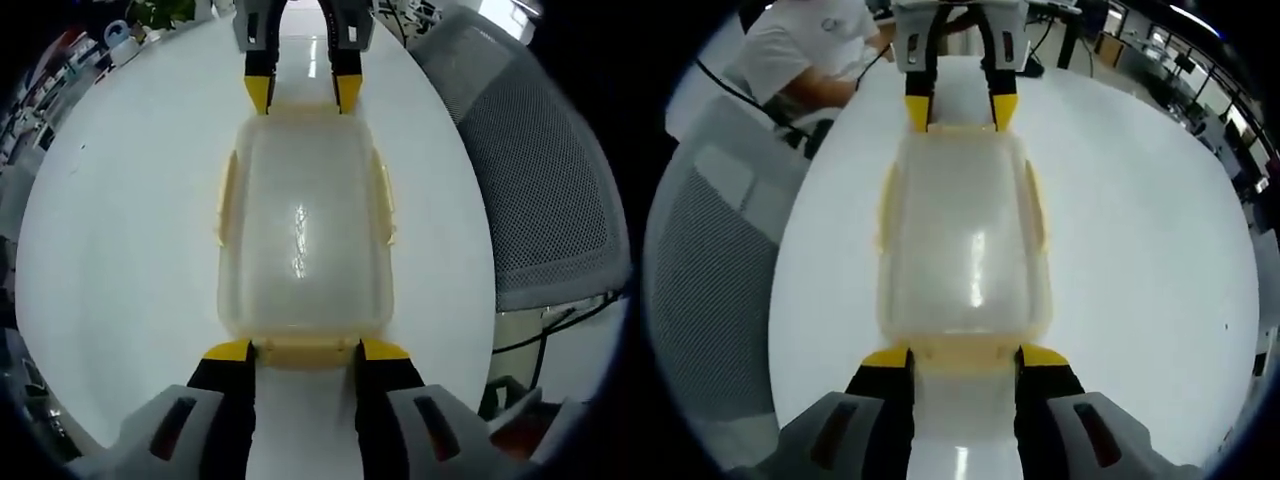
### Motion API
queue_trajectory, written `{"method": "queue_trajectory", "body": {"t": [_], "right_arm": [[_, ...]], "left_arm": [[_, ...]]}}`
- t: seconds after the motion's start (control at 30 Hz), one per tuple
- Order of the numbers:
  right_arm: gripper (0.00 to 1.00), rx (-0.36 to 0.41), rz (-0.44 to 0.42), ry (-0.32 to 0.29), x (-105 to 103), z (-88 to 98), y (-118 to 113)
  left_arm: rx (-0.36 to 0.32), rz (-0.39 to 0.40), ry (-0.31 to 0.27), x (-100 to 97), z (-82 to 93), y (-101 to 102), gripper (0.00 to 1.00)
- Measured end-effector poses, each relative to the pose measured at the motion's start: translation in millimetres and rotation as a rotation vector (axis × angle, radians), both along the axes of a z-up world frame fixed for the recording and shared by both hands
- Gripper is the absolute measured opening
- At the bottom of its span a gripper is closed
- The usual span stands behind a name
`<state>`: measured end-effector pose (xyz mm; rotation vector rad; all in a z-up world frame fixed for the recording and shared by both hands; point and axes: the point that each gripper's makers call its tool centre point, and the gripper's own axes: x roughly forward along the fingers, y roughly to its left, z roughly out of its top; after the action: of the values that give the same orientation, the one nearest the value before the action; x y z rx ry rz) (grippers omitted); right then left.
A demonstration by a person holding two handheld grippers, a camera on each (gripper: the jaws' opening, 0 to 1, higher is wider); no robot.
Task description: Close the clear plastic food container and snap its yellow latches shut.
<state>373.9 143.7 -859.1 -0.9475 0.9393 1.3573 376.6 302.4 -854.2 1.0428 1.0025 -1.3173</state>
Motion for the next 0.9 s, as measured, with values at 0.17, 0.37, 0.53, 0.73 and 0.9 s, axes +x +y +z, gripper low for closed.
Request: {"method": "queue_trajectory", "body": {"t": [0.17,0.37,0.53,0.73,0.9], "right_arm": [[0.37,0.019,-0.017,0.014,2,9.1,3],[0.37,0.010,-0.009,0.019,-1,10.6,0],[0.37,0.009,-0.010,0.015,0,15.1,-1],[0.37,0.019,-0.006,0.019,-3,23.4,2],[0.37,0.020,-0.003,0.032,-6,31.1,2]], "left_arm": [[0.003,-0.006,0.000,2.7,11.2,3,0.37],[-0.001,-0.012,0.017,-0.4,20.2,0,0.37],[-0.002,-0.013,0.011,1.0,21.9,0,0.37],[0.001,-0.014,0.014,-2.4,26.7,2,0.37],[-0.003,-0.016,0.021,-5.2,31.6,2,0.37]]}}
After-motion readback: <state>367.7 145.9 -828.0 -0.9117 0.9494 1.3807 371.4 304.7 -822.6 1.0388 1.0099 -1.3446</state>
